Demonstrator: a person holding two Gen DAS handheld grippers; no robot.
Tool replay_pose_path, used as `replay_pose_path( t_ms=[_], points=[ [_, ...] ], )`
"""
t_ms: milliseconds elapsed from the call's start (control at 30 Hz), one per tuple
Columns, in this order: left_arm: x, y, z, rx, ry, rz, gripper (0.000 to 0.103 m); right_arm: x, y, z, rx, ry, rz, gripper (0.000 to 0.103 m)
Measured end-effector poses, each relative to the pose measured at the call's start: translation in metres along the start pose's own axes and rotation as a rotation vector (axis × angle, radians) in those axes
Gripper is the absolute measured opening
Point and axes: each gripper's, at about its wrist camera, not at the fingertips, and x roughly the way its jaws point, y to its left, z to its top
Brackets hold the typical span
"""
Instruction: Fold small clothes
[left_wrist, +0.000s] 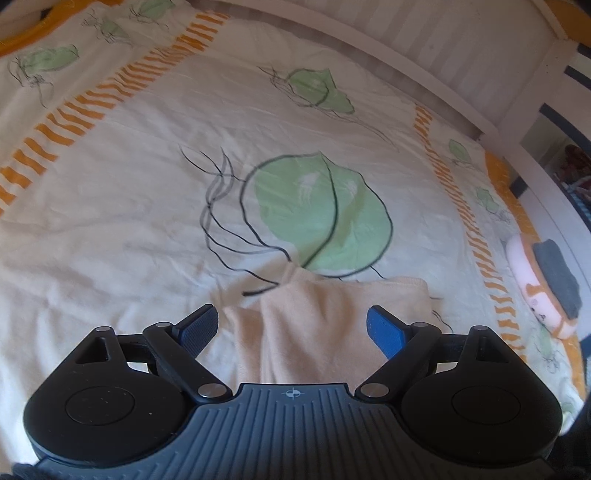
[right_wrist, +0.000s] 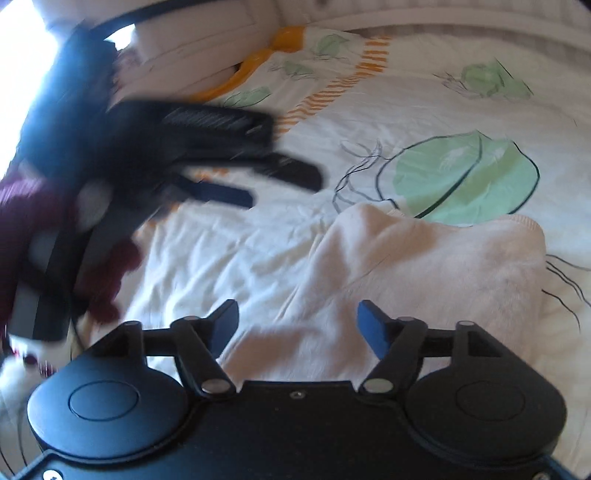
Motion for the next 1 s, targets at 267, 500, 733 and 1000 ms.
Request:
replay_pose_path(
  t_ms=[267, 500, 733, 1000],
  points=[
    [0.011, -0.008, -0.008, 0.035, 0.045, 0.004, 0.088, 0.013, 0.062, -0.042, -0.357, 0.006, -0.094, 0.075],
    [0.014, -0.005, -0.008, 0.023, 0.058, 0.011, 0.088, 0.028, 0.068, -0.055, -0.503, 0.006, -0.200, 0.013],
    [0.021, 0.001, -0.008, -0.070, 0.099, -0.099, 0.088, -0.017, 0.022, -0.037, -0.151, -0.172, -0.148, 0.012],
    [0.040, -0.011, -0.023, -0.048, 0.247, -0.130, 0.089, -0.027, 0.004, -0.032, -0.041, -0.201, -0.117, 0.012]
  ],
)
